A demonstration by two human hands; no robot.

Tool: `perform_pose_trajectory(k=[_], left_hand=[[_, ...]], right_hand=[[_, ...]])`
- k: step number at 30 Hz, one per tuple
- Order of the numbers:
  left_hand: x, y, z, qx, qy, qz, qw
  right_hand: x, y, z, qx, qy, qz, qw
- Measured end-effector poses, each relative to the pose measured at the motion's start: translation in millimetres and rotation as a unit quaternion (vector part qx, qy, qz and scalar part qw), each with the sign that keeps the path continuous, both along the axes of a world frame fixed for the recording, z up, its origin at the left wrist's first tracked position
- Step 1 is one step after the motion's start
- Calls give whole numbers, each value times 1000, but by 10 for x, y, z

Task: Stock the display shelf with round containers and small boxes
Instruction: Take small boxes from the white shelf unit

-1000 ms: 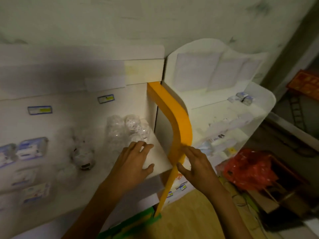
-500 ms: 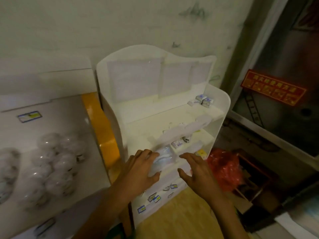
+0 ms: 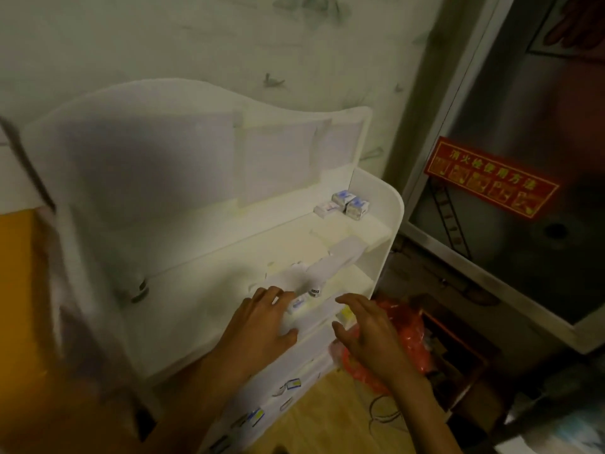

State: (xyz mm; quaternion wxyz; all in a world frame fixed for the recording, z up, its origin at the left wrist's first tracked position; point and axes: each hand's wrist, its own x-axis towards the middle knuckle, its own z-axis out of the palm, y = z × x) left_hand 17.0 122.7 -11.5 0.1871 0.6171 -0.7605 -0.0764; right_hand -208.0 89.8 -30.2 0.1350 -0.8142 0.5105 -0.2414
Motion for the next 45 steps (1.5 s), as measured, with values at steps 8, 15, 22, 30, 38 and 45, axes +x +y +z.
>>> perform_pose_trajectory(k=[8, 15, 22, 30, 38, 45], left_hand=[[-68, -1199, 13, 15, 5, 20, 1000], [-67, -1990, -81, 40, 10, 50, 998], [-225, -2784, -247, 18, 2, 84, 996], [-633, -3821, -341, 6, -7, 139, 990], [-882, -4534, -656, 28, -10, 162, 986], [-876, -4780, -967, 10, -10, 157, 987]], right_hand=[[14, -1262, 81, 15, 15, 24, 1000], [-83, -2172, -12, 32, 11, 36, 999], [-280, -3228, -119, 58, 14, 41, 997], [-545, -4420, -306, 28, 23, 62, 997], [-633, -4971, -645, -12, 142, 76, 987], [-708, -5092, -792, -60, 185, 94, 976]])
